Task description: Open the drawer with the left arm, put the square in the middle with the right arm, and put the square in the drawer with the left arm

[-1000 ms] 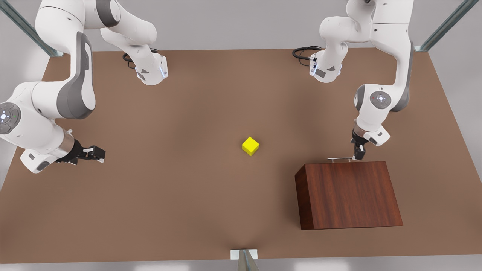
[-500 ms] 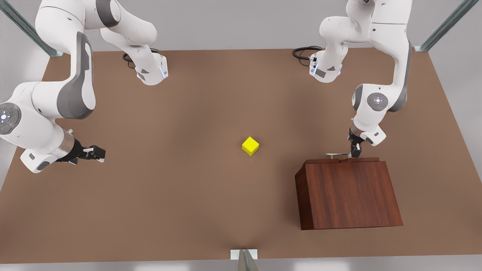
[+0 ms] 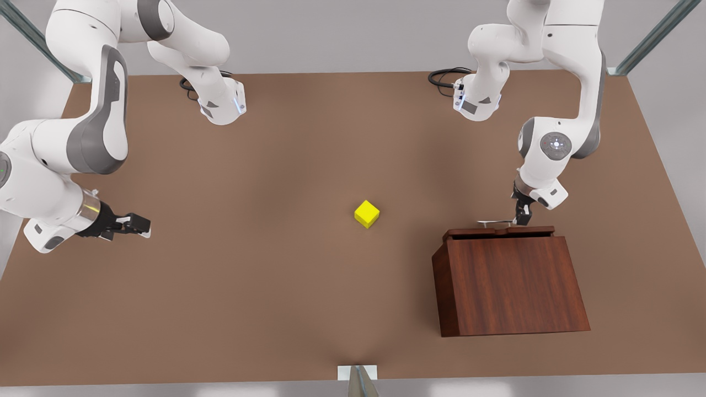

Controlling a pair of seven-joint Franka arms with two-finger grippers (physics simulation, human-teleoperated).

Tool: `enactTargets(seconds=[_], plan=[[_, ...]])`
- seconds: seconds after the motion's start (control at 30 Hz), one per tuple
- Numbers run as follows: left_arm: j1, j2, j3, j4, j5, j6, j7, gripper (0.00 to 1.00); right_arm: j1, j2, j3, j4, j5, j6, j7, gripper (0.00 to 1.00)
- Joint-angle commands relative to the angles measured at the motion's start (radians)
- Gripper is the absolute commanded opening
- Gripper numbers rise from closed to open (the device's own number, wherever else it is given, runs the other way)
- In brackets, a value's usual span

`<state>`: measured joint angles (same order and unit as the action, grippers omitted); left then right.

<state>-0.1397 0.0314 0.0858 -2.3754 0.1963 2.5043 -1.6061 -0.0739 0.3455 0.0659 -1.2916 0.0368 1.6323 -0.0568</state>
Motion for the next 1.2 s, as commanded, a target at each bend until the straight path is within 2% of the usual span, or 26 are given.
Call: enactTargets(seconds=[0.0,0.33,0.43,0.53,1.17], plan=[[0.002,-0.001,0.0,-0.001,0.0,-0.002,-0.002,1.0,0.0,0.0,0.0,0.0,0.0,0.0,0.0,1.0],[-0.011,-0.019,-0.003,-0.004,-0.001,-0.051,-0.025,1.0,-0.014,0.003,0.0,0.0,0.021,0.006,0.0,1.0],[-0.011,-0.016,-0.003,-0.004,-0.001,-0.047,-0.025,1.0,-0.061,0.004,-0.002,0.0,0.081,0.008,-0.012,1.0],[-0.011,-0.019,-0.003,-0.013,-0.001,-0.053,-0.025,1.0,-0.047,-0.005,0.014,0.0,0.003,0.0,-0.012,1.0],[-0.041,-0.057,-0.006,-0.013,-0.049,-0.171,-0.041,1.0,-0.047,-0.007,0.014,0.0,0.0,-0.002,-0.009,1.0]])
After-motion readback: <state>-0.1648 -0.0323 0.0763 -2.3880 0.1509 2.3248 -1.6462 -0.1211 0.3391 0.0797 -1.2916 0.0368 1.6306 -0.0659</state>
